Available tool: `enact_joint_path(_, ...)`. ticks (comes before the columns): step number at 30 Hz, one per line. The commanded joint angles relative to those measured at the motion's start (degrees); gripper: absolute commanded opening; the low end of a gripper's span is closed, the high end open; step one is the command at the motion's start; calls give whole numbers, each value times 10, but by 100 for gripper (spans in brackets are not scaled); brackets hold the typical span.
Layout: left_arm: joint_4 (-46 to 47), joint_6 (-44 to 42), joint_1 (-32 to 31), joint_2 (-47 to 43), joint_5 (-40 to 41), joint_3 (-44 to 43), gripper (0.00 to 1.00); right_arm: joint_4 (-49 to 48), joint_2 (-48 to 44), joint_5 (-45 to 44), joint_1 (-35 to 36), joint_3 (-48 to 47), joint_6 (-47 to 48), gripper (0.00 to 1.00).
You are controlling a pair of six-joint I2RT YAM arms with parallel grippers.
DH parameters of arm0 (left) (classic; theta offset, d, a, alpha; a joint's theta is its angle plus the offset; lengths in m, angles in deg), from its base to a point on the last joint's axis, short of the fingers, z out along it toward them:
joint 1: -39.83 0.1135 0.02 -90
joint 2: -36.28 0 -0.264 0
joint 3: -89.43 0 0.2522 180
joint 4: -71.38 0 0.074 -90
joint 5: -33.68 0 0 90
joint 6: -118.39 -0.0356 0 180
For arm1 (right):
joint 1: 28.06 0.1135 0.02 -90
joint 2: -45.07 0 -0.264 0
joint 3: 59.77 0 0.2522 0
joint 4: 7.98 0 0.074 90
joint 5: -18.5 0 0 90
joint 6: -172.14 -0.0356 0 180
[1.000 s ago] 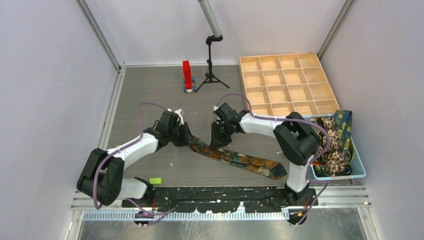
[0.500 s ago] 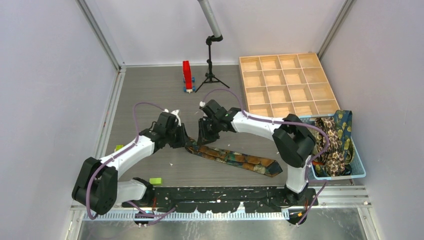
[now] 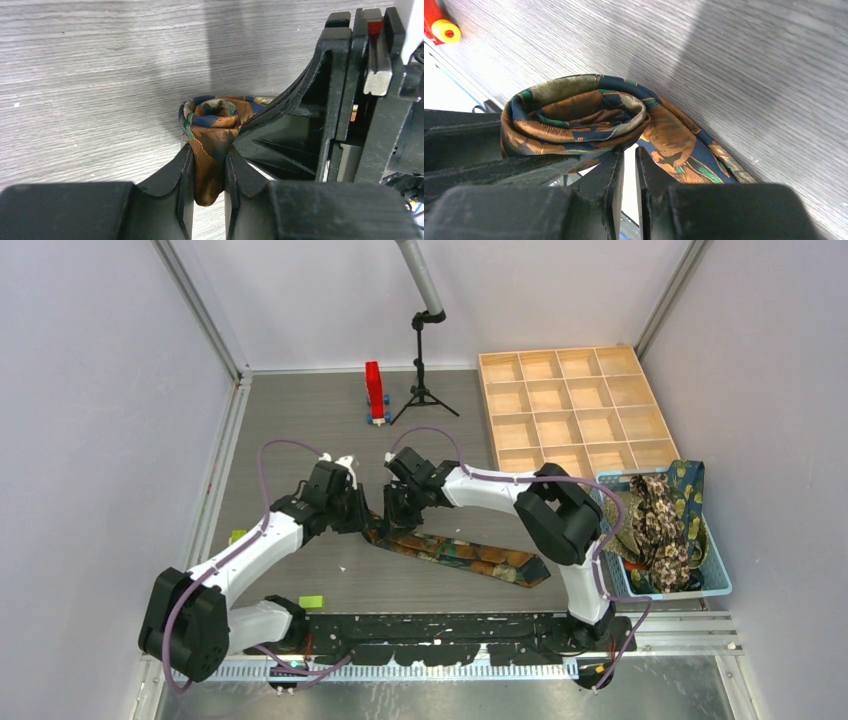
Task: Roll the ties
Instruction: Roll the tie at the center of the board.
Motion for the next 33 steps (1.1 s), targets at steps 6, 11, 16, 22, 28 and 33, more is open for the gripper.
enact_joint_path(6, -30, -21, -8, -3, 34, -41, 2, -39, 27, 20, 3, -65, -11, 19)
enact_joint_path(11, -32, -16, -42, 18, 72, -52, 0, -39, 38, 23, 3, -78, -12, 19)
enact_joint_path(16, -43, 1, -78, 45, 142, -70, 0, -41, 41, 25, 2, -88, -15, 19)
enact_joint_path(22, -38, 24, -119, 83, 191, -75, 0, -25, 27, 10, -2, -82, -22, 19)
enact_joint_path(28, -34, 46, -161, 122, 235, -90, 0, -5, 5, 0, -3, -63, -21, 18)
enact_joint_path(33, -51, 58, -187, 147, 275, -107, 0, 25, -31, -20, -10, -41, -11, 18)
